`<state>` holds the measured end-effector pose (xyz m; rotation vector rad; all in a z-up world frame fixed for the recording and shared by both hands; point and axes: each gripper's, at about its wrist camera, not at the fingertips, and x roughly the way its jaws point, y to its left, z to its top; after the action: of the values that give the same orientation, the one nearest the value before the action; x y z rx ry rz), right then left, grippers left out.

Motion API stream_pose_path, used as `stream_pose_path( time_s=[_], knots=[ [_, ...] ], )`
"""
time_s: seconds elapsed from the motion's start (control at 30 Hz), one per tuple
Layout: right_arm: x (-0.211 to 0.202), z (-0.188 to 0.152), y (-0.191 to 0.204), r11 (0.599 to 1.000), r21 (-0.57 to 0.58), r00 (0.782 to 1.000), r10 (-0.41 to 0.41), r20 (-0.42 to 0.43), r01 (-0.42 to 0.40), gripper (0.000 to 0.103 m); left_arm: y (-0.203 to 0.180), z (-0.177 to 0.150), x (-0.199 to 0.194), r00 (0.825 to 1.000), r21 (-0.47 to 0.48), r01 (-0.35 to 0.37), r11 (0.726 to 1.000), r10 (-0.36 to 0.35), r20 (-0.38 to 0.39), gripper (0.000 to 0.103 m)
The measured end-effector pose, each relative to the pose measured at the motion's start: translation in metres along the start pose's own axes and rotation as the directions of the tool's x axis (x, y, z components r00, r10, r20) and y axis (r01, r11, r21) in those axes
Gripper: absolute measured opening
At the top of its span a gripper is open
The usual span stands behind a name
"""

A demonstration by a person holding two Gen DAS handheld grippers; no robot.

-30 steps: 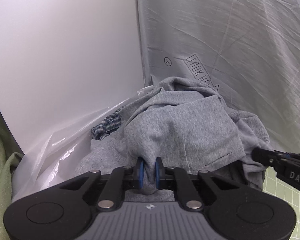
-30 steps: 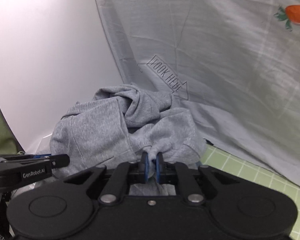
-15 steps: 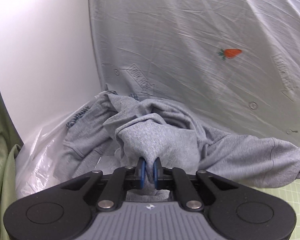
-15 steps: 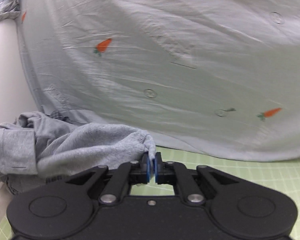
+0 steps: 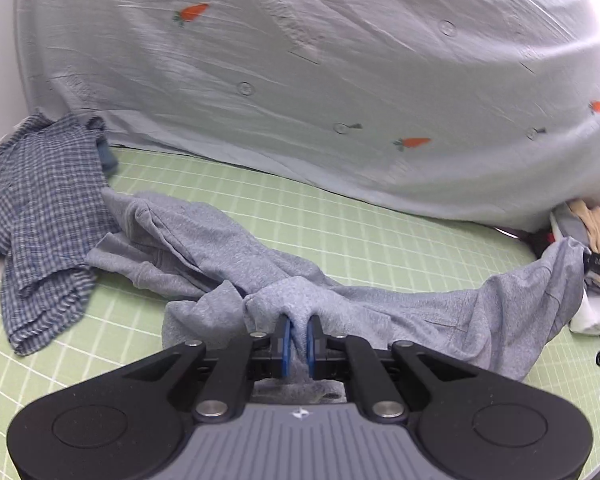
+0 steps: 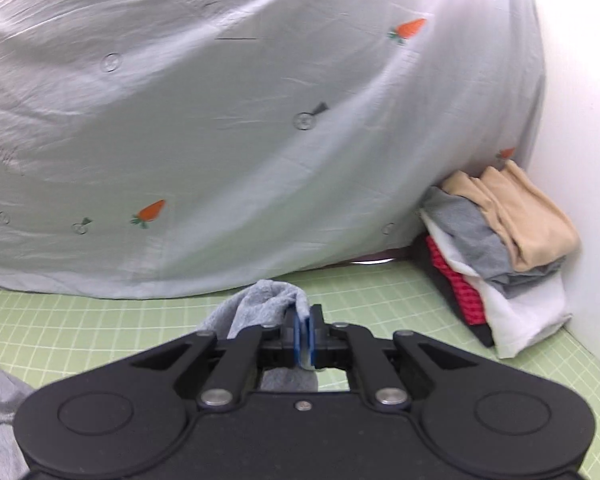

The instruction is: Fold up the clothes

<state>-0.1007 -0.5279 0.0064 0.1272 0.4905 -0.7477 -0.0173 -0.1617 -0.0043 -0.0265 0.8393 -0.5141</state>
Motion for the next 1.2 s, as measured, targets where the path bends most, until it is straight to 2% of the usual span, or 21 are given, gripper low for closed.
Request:
stream_pose_path(
  time_s=[0.07,0.13,0.17,0.23,0.27,0.3,0.37,0.4,0.5,0.6,0.7,0.9,1.03,1.07,1.13,1.17,1.2],
  knots=[
    [0.011,-0.005,-0.02,1.0,-0.006,0.998,0.016,-0.056,-0.016,0.005,-0.011,-0.005,0.006,1.0,-0.001,-0.01,1.0,0.01,-0.022,0.009],
    [0.019,-0.018,-0.031,0.999,0.017,0.99,0.04,-0.135,-0.038,0.006,-0.016,-0.008,0.015,0.997,-0.014,-0.051,0.999,0.05,-0.06,0.01],
    [0.022,-0.027,-0.035,0.998,0.041,0.982,0.057,-0.179,-0.05,0.007,-0.017,-0.009,0.018,0.994,-0.019,-0.075,0.997,0.073,-0.078,0.015],
    [0.02,-0.047,-0.041,0.993,0.103,0.97,0.08,-0.23,-0.058,0.015,-0.015,-0.007,0.019,0.988,-0.024,-0.128,0.991,0.126,-0.086,0.017],
    [0.018,-0.057,-0.042,0.99,0.13,0.964,0.092,-0.249,-0.06,0.025,-0.013,-0.005,0.02,0.985,-0.027,-0.153,0.988,0.15,-0.088,0.029],
    [0.015,-0.067,-0.044,0.985,0.158,0.958,0.104,-0.267,-0.063,0.043,-0.009,-0.002,0.021,0.982,-0.036,-0.17,0.985,0.167,-0.088,0.045],
    [0.009,-0.086,-0.045,0.976,0.211,0.947,0.122,-0.298,-0.059,0.061,-0.002,0.002,0.019,0.979,-0.062,-0.195,0.979,0.19,-0.079,0.062],
    [0.005,-0.094,-0.046,0.97,0.237,0.941,0.128,-0.315,-0.052,0.068,0.002,0.003,0.018,0.977,-0.069,-0.206,0.976,0.201,-0.076,0.065],
    [0.002,-0.118,-0.046,0.945,0.323,0.906,0.17,-0.387,-0.039,0.075,0.011,0.006,0.022,0.967,-0.07,-0.248,0.966,0.241,-0.086,0.076],
    [0.001,-0.142,-0.044,0.912,0.409,0.863,0.223,-0.453,-0.021,0.077,0.019,0.004,0.032,0.957,-0.054,-0.27,0.961,0.262,-0.127,0.078],
    [0.003,-0.159,-0.039,0.876,0.483,0.827,0.279,-0.489,-0.009,0.08,0.023,-0.001,0.043,0.956,-0.051,-0.252,0.966,0.241,-0.166,0.079],
    [0.011,-0.172,-0.028,0.872,0.485,0.806,0.237,-0.542,0.07,0.081,0.021,-0.01,0.07,0.946,0.027,-0.24,0.971,0.24,-0.218,0.08],
    [0.016,-0.171,-0.029,0.859,0.503,0.815,0.22,-0.536,0.099,0.083,0.025,-0.005,0.084,0.952,0.022,-0.212,0.977,0.212,-0.221,0.08],
    [0.018,-0.17,-0.03,0.855,0.508,0.819,0.217,-0.531,0.102,0.08,0.026,-0.002,0.088,0.953,0.018,-0.207,0.978,0.206,-0.222,0.08],
    [0.024,-0.167,-0.031,0.846,0.523,0.826,0.22,-0.519,0.103,0.064,0.029,0.004,0.098,0.954,0.014,-0.197,0.98,0.195,-0.226,0.08],
    [0.027,-0.165,-0.032,0.844,0.527,0.826,0.224,-0.517,0.102,0.046,0.031,0.007,0.103,0.955,0.012,-0.191,0.981,0.189,-0.228,0.077],
    [0.032,-0.162,-0.032,0.845,0.526,0.824,0.229,-0.519,0.097,0.026,0.033,0.01,0.108,0.955,0.01,-0.187,0.982,0.185,-0.232,0.059]
  ],
)
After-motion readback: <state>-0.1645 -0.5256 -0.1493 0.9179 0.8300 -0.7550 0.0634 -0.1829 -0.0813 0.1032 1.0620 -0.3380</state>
